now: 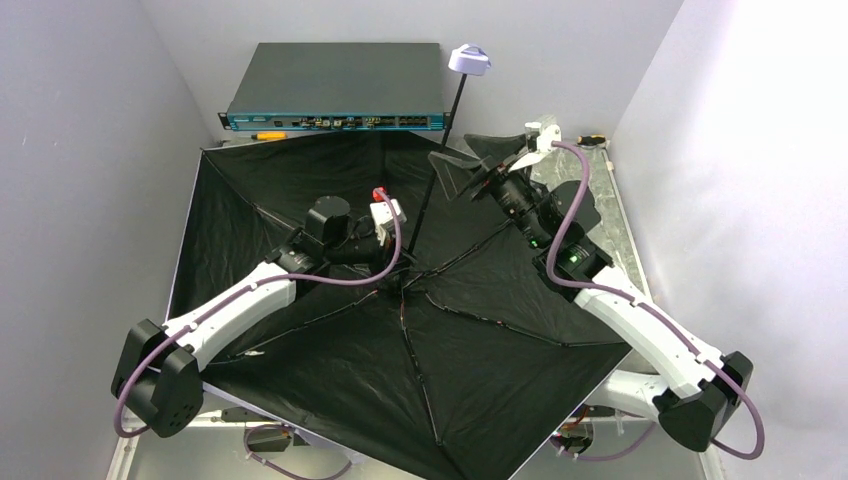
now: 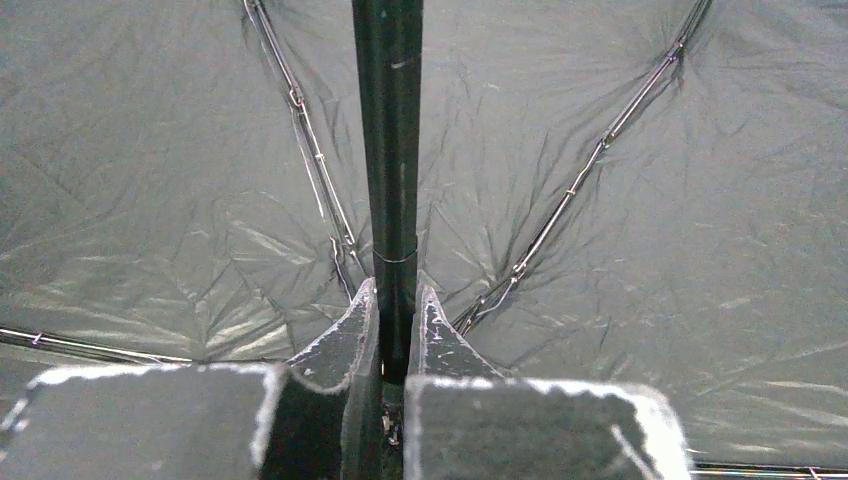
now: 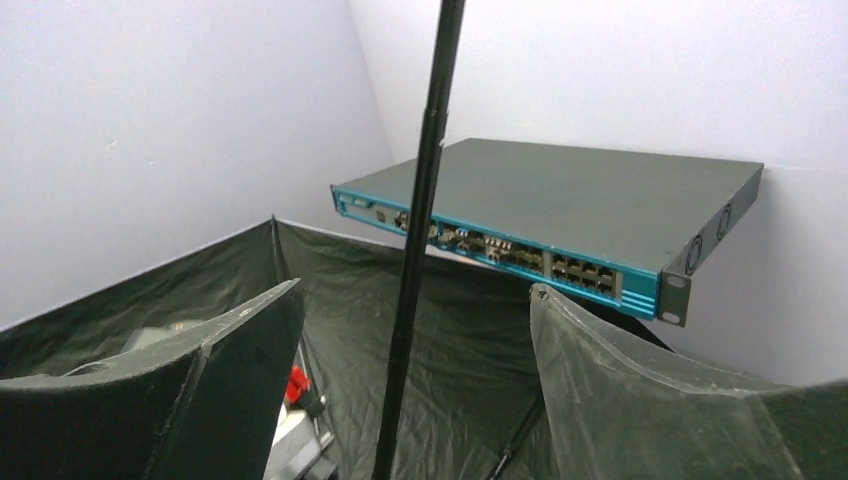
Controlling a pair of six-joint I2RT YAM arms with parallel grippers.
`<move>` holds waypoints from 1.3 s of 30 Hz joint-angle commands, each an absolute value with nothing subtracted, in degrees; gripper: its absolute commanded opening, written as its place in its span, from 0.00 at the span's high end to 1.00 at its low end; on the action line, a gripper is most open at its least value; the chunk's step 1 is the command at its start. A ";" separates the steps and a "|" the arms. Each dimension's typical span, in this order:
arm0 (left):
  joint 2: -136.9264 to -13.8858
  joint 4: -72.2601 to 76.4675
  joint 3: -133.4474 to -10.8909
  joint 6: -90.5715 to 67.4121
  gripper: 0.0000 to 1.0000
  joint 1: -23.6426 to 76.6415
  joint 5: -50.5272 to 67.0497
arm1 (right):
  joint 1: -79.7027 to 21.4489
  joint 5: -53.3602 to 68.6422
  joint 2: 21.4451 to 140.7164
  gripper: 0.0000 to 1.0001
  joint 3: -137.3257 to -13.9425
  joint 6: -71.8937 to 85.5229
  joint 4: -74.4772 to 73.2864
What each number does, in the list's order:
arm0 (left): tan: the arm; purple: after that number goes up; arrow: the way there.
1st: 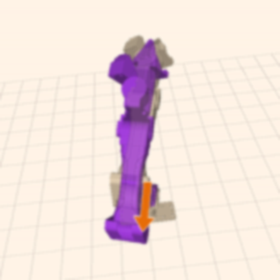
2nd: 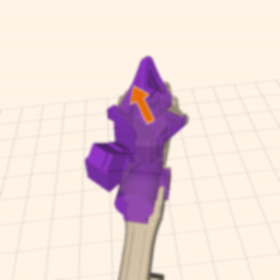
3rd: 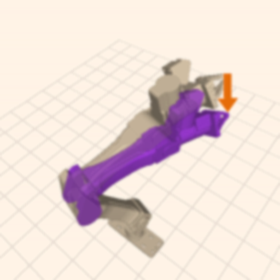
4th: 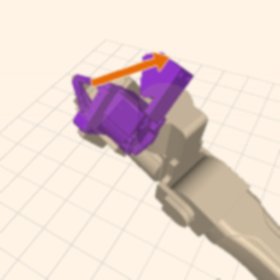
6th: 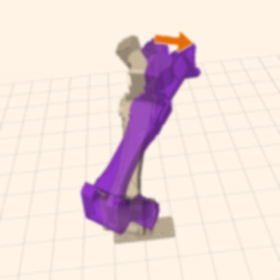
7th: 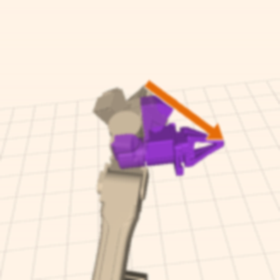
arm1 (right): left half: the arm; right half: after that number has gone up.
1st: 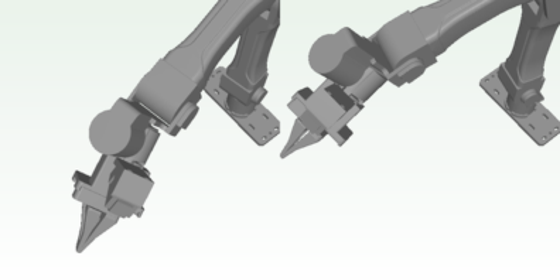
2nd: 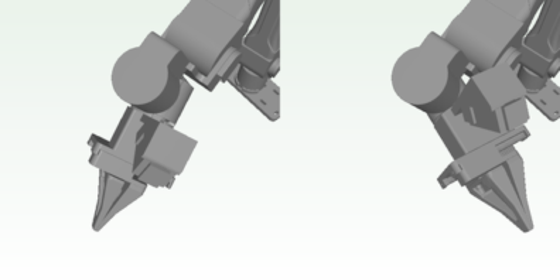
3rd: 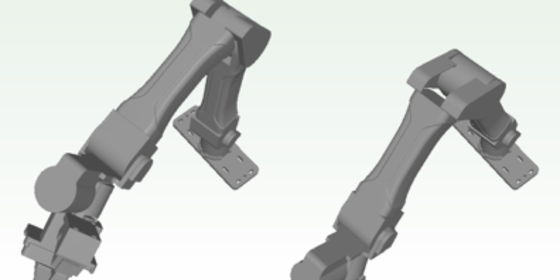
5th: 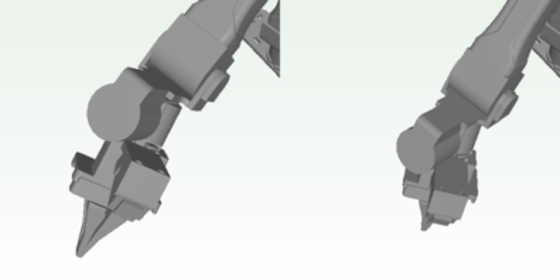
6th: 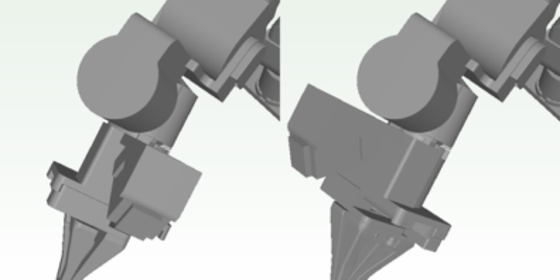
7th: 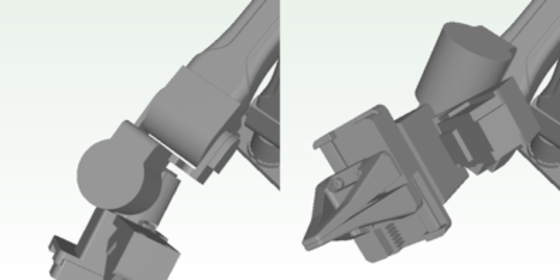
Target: Open the umbrella
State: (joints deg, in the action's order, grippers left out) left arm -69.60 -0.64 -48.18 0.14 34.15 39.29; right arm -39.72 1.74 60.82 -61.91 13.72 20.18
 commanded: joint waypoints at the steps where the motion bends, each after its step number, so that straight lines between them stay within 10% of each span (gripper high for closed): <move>1: -68.12 2.28 -51.00 -1.17 1.00 34.01 42.87 | -39.61 -2.07 62.83 0.18 -67.34 14.40 26.25; 11: -67.42 1.16 -47.94 -0.70 1.00 34.10 42.98 | -38.80 -4.82 67.37 0.51 -73.80 15.03 29.36; 18: -66.92 0.10 -46.60 5.58 1.00 35.06 41.83 | -36.80 -4.55 70.15 0.49 -76.85 18.49 28.84; 39: -70.60 -7.02 -39.20 7.16 0.95 36.31 34.06 | -36.16 -15.04 75.99 0.93 -87.95 14.37 40.19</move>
